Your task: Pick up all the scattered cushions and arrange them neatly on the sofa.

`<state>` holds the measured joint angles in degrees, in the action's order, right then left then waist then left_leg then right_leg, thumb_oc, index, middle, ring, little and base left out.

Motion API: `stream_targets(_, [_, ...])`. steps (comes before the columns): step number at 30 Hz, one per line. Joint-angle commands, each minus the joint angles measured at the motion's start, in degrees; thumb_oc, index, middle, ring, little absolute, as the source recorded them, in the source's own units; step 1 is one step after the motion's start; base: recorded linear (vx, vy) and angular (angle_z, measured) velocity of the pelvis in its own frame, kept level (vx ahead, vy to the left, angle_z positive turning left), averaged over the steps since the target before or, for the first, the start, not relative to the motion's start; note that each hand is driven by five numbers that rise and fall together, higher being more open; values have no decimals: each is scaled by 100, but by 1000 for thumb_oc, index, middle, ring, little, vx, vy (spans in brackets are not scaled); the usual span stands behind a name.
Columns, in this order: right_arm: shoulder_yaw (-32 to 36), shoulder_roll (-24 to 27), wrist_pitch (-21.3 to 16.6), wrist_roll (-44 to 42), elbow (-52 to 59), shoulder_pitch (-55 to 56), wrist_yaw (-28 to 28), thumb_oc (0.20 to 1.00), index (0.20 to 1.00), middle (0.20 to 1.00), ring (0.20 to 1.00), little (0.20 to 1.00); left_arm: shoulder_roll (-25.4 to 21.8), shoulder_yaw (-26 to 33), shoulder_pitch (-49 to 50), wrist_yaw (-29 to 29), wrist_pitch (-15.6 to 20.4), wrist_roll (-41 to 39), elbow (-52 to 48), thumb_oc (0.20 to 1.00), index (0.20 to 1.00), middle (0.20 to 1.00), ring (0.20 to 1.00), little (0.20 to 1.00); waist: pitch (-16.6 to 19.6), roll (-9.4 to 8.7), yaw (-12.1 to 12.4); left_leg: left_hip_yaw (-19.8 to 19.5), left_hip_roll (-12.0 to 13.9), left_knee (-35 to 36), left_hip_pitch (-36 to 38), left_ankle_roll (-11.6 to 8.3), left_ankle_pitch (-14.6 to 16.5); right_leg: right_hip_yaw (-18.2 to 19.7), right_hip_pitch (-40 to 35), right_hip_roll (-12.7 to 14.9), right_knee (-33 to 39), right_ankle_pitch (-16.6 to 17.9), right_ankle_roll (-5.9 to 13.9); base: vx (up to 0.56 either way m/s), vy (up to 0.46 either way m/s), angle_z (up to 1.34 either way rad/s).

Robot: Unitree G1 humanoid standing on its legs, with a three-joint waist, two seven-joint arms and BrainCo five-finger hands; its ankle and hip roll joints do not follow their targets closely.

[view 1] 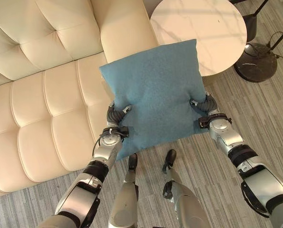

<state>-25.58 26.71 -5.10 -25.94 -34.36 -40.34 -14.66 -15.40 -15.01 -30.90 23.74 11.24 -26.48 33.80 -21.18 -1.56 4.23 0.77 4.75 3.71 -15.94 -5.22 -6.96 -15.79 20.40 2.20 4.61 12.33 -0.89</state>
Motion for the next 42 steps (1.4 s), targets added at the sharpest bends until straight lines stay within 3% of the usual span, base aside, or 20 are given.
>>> stream_targets(1, [-179,-934,-693,-193,953,150,354,200,200,200,200,200,384,-385,-338,-156,496,-155,-598,200,200,200,200,200,316,-128,-74,101,-56,129,19,-253,-3,474,-310,333,-402,-938,805,6,62,-18])
stream_targets(4, [-88,-1289,-928,-440,1467,568,514,200,200,200,200,200,444,-302,-148,-143,562,-236,-887,200,200,200,200,200,397,-116,-135,148,-51,129,148,-223,57,513,-422,337,-378,-948,810,29,61,-6])
stream_targets(7, [-258,-1643,-1144,-783,2516,1361,1039,200,200,200,200,200,420,-217,401,-252,636,-75,-1719,200,200,200,200,200,650,-95,-258,257,-56,129,494,-160,207,570,-740,354,-308,-960,816,40,94,-15])
stream_targets(9, [-271,-1513,-1167,-727,2922,1594,1169,200,200,200,200,200,293,-150,708,-338,638,103,-2167,200,200,200,200,200,799,-83,-297,315,-57,129,670,-132,286,591,-887,369,-279,-966,835,85,131,-8])
stream_targets(11, [4,-1231,-1180,-670,3785,2299,1479,200,200,200,200,200,30,113,1617,-581,662,449,-3189,200,200,200,200,200,1182,-76,-361,442,-96,129,1099,-27,484,708,-1257,405,-179,-985,884,136,196,-28])
stream_targets(15, [250,-1090,-1175,-491,4212,2732,1528,200,200,200,200,200,-81,360,2183,-696,656,540,-3660,200,200,200,200,200,1389,-85,-373,518,-121,129,1358,47,613,836,-1447,427,-130,-979,920,47,107,-17])
stream_targets(20, [645,-953,-1130,164,4488,3144,1332,200,200,200,200,200,-165,636,2839,-812,600,565,-4021,200,200,200,200,200,1514,-102,-358,638,-217,128,1619,200,722,1030,-1529,467,-158,-886,1024,-51,112,-23])
stream_targets(25, [739,-969,-1094,541,4462,3216,1238,200,200,200,200,200,-244,725,3017,-851,589,630,-4041,200,200,200,200,200,1345,-62,-339,709,-261,119,1632,299,694,1263,-1300,498,-613,-871,1145,-174,46,-22])
stream_targets(27, [816,-921,-1062,874,4347,3309,1097,200,200,200,200,200,-323,562,2838,-978,540,483,-3904,200,200,200,200,200,1115,3,-362,516,-239,-99,1300,374,499,2016,-1193,175,-1596,-1399,1035,-366,-20,-8])
stream_targets(30, [971,-850,-1044,1079,4263,3361,949,200,200,200,200,200,-452,502,2758,-1108,478,421,-3857,200,200,200,200,200,1116,42,-254,166,-245,-259,842,365,294,2187,-1421,24,-2327,-1880,836,-246,-145,65])
stream_targets(32, [1041,-865,-1033,1128,4260,3395,899,200,200,200,200,200,-477,527,2770,-1086,461,458,-3845,200,200,200,200,200,1142,20,-205,77,-257,-291,700,349,243,2180,-1591,48,-2240,-1920,805,-227,-256,101])
stream_targets(33, [1053,-822,-1040,1243,4181,3291,764,200,200,200,200,200,-495,603,2753,-1031,439,487,-3838,200,200,200,200,200,1166,9,-20,-113,-170,-156,280,18,-276,2116,-1988,-167,-1450,-2265,570,-234,-295,53])
stream_targets(37, [1167,-653,-1079,1373,4194,3291,680,200,200,200,200,200,-361,590,2736,-1029,444,472,-3758,200,200,200,200,200,1102,128,-77,-154,-88,-9,-96,-198,-528,1964,-1952,-356,-991,-2202,418,-269,-219,62])
stream_targets(40, [1248,-478,-1011,1416,4175,3325,628,200,200,200,200,200,-292,528,2657,-1141,429,418,-3734,200,200,200,200,200,1065,111,-291,384,3,-201,-75,-21,-211,1568,-1712,-198,-829,-1950,467,-334,-67,64])
stream_targets(41, [1266,-462,-1020,1354,4219,3425,689,200,200,200,200,200,-313,469,2652,-1242,429,455,-3779,200,200,200,200,200,1046,27,-410,501,-24,-658,120,60,118,1345,-1676,-41,-701,-1791,507,-235,-49,102])
stream_targets(42, [1267,-461,-1019,1354,4220,3424,689,200,200,200,200,200,-313,470,2650,-1242,428,455,-3780,200,200,200,200,200,1055,35,-412,494,-16,-667,96,59,110,1341,-1662,-50,-691,-1772,505,-188,-49,95])
